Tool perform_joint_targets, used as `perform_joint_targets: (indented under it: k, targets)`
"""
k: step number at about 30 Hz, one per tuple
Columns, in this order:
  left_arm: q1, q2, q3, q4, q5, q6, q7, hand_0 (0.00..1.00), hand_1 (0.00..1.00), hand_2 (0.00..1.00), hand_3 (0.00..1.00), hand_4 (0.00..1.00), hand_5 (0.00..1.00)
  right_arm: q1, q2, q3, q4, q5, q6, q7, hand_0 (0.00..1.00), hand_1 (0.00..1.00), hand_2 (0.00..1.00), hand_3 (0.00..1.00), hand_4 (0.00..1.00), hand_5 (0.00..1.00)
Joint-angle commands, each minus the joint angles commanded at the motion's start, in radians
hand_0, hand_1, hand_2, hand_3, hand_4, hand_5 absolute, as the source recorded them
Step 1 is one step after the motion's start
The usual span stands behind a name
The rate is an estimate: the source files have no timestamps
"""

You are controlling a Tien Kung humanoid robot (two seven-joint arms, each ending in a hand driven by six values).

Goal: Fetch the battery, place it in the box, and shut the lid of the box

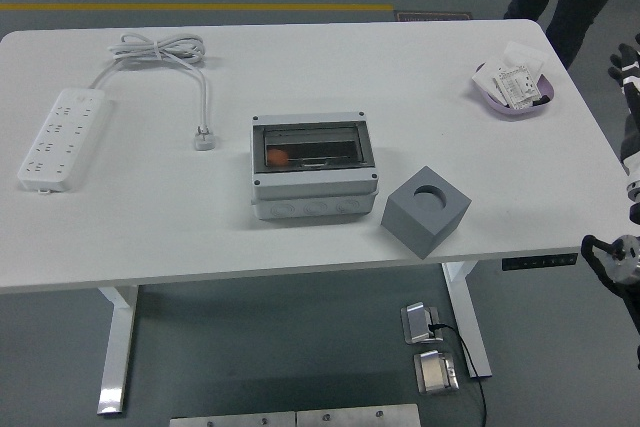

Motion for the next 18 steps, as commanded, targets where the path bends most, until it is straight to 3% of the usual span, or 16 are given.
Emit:
perform_joint_targets:
  k: [5,18]
  targets:
    - [0.000,-0.001,-0.003,0.000,0.003,0.000,0.000,0.614,0.692,0.621,0.639,0.696,0.150,-0.004,0.003,0.001,-0.007,0.065,0.045,0.009,0.752,0.682,0.652,0.666,0.797,0.375]
    - [0.001,0.000,0.002,0.001,-0.002,-0.002,0.001,0.614,0.692,0.621,0.641,0.696,0.149,-0.008,0.003,0.010,-0.004,0.106,0.072,0.013,0.759,0.688,0.652,0.661,0.796,0.380]
